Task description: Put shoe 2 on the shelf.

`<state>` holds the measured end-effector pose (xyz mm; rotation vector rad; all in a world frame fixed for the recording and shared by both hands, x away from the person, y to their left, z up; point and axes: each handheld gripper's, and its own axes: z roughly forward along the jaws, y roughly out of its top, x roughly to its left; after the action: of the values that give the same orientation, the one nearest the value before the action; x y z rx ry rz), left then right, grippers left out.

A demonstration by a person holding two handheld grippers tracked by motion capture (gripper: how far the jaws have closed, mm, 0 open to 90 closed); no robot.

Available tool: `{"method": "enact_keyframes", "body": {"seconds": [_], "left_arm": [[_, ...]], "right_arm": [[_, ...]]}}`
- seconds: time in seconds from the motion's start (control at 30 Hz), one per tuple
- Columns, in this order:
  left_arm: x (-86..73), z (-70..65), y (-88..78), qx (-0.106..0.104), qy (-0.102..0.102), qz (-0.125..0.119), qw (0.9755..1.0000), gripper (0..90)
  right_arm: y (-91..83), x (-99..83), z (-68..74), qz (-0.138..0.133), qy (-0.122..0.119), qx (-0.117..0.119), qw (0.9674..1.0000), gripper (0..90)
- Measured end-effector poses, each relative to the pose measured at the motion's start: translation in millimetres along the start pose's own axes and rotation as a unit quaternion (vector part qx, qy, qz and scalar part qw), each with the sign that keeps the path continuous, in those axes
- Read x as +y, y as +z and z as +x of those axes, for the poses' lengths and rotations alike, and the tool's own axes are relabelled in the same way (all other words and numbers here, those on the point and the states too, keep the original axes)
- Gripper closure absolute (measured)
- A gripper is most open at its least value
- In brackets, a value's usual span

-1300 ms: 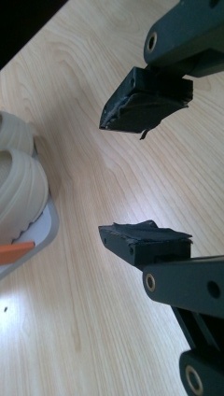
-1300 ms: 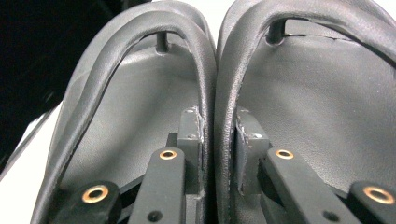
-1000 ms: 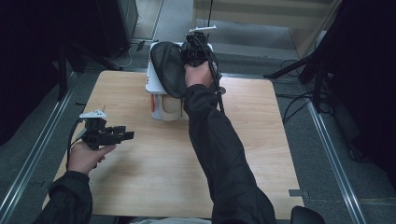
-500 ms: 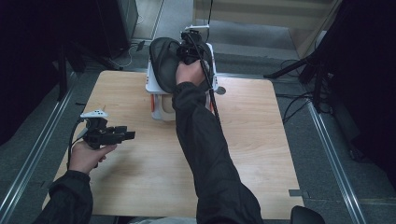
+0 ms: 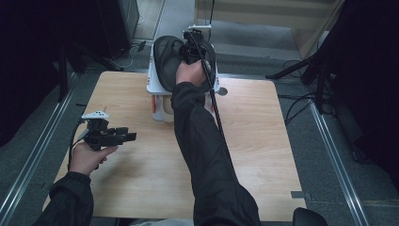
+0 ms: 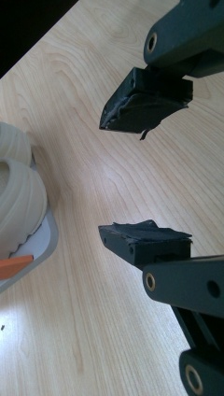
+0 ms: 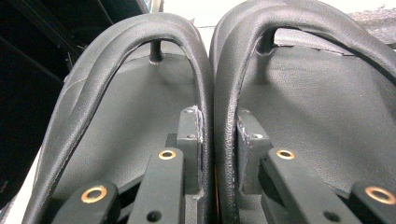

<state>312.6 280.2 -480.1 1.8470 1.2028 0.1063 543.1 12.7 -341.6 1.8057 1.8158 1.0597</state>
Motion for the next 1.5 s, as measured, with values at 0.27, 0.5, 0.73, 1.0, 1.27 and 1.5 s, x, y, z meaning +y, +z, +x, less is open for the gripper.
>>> {"method": "enact_keyframes", "body": {"seconds": [0.27, 0.5, 0.73, 1.0, 1.27, 1.5], "left_arm": [[0.1, -0.2, 0.4, 0.002, 0.001, 0.0, 1.0, 43.3], [0.2, -0.1, -0.6, 0.002, 0.0, -0.001, 1.0, 43.4], [0.2, -0.4, -0.1, 0.003, 0.001, -0.001, 1.0, 43.3], [0.2, -0.2, 0.1, 0.002, 0.002, 0.0, 1.0, 43.4], [0.3, -1.0, 0.1, 0.004, 0.001, 0.0, 1.0, 43.4], [-0.1, -0.6, 0.3, 0.006, 0.0, 0.002, 1.0, 43.3]], "right_arm": [[1.4, 0.6, 1.8, -0.001, 0.003, -0.002, 1.0, 72.8], [-1.3, 1.1, 3.3, -0.006, 0.004, 0.019, 0.9998, 63.6], [-2.7, 1.2, 3.4, -0.004, 0.006, 0.03, 0.9995, 63.1], [-5.8, 2.9, 1.7, -0.009, 0.005, 0.035, 0.9993, 60.3], [-16.4, 6.6, -4.9, 0.005, -0.018, 0.053, 0.9984, 60.2], [-33.0, 8.2, -9.3, 0.013, -0.043, 0.086, 0.9953, 60.1]]}}
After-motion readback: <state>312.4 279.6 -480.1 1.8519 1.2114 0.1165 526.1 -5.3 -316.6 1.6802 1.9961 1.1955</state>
